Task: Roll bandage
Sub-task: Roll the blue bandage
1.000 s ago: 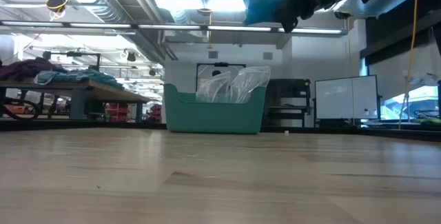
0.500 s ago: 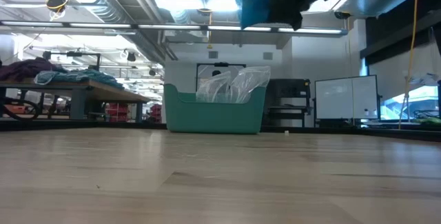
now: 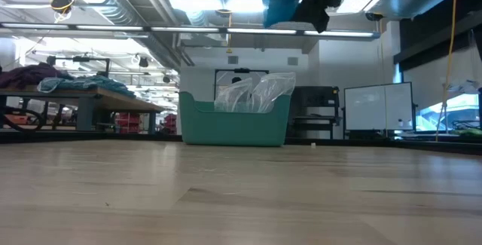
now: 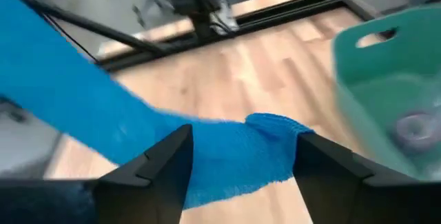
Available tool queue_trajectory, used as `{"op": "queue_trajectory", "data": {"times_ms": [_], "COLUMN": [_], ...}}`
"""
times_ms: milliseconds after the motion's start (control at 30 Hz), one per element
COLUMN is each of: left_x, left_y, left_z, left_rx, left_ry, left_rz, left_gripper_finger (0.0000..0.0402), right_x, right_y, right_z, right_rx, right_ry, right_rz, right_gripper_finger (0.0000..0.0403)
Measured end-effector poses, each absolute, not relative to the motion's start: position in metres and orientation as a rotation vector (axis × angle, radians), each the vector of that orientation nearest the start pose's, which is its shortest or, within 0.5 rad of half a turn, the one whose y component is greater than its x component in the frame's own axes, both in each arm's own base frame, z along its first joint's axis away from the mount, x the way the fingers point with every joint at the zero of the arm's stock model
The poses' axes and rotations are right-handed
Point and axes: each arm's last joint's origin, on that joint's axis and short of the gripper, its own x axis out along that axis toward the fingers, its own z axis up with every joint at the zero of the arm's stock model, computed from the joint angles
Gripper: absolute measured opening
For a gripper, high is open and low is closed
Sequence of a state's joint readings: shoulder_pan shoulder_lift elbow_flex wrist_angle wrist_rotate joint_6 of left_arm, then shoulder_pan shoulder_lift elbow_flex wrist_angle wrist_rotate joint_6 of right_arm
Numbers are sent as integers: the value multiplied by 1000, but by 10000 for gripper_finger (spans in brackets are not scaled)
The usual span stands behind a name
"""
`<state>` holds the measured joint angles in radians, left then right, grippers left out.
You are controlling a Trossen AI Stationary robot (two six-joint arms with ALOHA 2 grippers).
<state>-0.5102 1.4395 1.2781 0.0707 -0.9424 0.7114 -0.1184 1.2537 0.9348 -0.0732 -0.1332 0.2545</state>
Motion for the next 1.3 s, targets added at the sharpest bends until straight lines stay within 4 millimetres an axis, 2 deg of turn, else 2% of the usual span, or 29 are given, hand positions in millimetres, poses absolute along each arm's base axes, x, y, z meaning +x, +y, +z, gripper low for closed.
{"op": "queue_trajectory", "data": {"times_ms": [100,300,467,633,700,800,933,1000,1100,1200,1300], "left_x": [292,292,292,292,292,291,289,289,290,290,288], "left_y": [-136,-136,-136,-136,-136,-138,-138,-136,-134,-133,-132], "left_z": [376,376,376,374,374,374,365,363,362,358,353], "left_rx": [766,765,767,775,777,790,858,857,850,877,900], "left_ry": [233,232,234,244,245,250,324,342,345,378,422], "left_rz": [389,389,388,385,382,375,345,343,322,302,289], "left_gripper_finger": [15,15,15,15,15,15,15,15,15,15,15], "right_x": [276,271,268,267,265,261,261,265,279,292,295], "right_y": [-29,-29,-28,-32,-32,-32,-31,-33,-35,-36,-33], "right_z": [305,339,357,350,341,330,334,338,338,336,337], "right_rx": [435,569,578,442,354,345,339,323,370,530,609], "right_ry": [348,272,257,294,390,500,474,409,329,275,266], "right_rz": [-15,-22,-9,-122,-151,-163,-162,-194,-209,-156,-79], "right_gripper_finger": [232,232,232,232,232,232,232,232,232,232,232]}}
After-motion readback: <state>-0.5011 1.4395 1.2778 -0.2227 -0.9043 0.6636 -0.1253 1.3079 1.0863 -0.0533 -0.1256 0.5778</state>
